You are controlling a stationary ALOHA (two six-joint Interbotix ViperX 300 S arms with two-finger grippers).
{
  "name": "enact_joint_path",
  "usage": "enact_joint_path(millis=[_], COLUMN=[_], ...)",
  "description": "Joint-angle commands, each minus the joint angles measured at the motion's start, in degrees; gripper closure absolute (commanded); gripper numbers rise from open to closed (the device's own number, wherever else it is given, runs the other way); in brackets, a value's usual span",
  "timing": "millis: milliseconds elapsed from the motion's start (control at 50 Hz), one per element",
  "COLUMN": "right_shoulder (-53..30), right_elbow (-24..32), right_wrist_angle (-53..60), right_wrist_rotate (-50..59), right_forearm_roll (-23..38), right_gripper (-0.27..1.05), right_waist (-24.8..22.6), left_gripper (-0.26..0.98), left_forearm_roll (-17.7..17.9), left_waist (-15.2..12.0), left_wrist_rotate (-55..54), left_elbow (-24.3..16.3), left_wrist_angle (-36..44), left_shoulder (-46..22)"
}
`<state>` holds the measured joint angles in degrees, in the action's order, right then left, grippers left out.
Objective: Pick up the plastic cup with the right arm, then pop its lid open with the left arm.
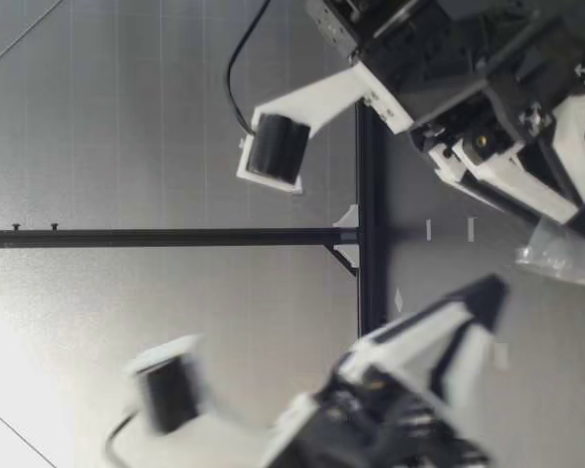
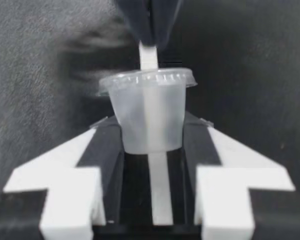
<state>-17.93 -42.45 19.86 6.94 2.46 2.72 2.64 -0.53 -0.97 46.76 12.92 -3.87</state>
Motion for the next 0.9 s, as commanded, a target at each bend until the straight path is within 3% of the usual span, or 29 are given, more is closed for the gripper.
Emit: enact_joint_path(millis=[0,140,280,400,600,720,880], right_shoulder=[4.75,13.27,23.03,28.39,27.95,24.87,19.25], right_elbow=[-1.05,-6.42,-12.66,-15.29,-15.29,-15.47,-14.33], right_wrist_angle=[0.53,4.57,18.54,26.72,30.59,38.41,42.45], right_wrist_rotate=[0.0,0.0,-0.09,-2.29,-6.33,-6.5,-6.94], right_forearm_roll=[0.62,1.14,1.93,3.16,3.34,4.92,5.98], right_gripper=[0.47,0.47,0.47,0.47,0.47,0.47,0.47], right_waist=[-0.26,-0.18,-0.18,-0.18,-0.18,-0.18,-0.18], left_gripper=[0.64,0.61,0.52,0.37,-0.04,-0.06,-0.05], left_forearm_roll=[1.41,3.96,3.52,0.7,-1.76,-1.85,-1.85], left_waist=[0.0,0.0,0.0,0.09,2.2,2.99,3.78], left_wrist_rotate=[-1.23,-11.43,-28.92,-43.86,-63.46,-70.75,-71.72], left_elbow=[0.62,5.36,10.63,13.1,9.93,7.38,4.66], left_wrist_angle=[4.22,16.44,29.18,36.56,37.88,39.29,44.03], left_shoulder=[5.45,9.93,11.25,10.72,9.84,9.14,7.29])
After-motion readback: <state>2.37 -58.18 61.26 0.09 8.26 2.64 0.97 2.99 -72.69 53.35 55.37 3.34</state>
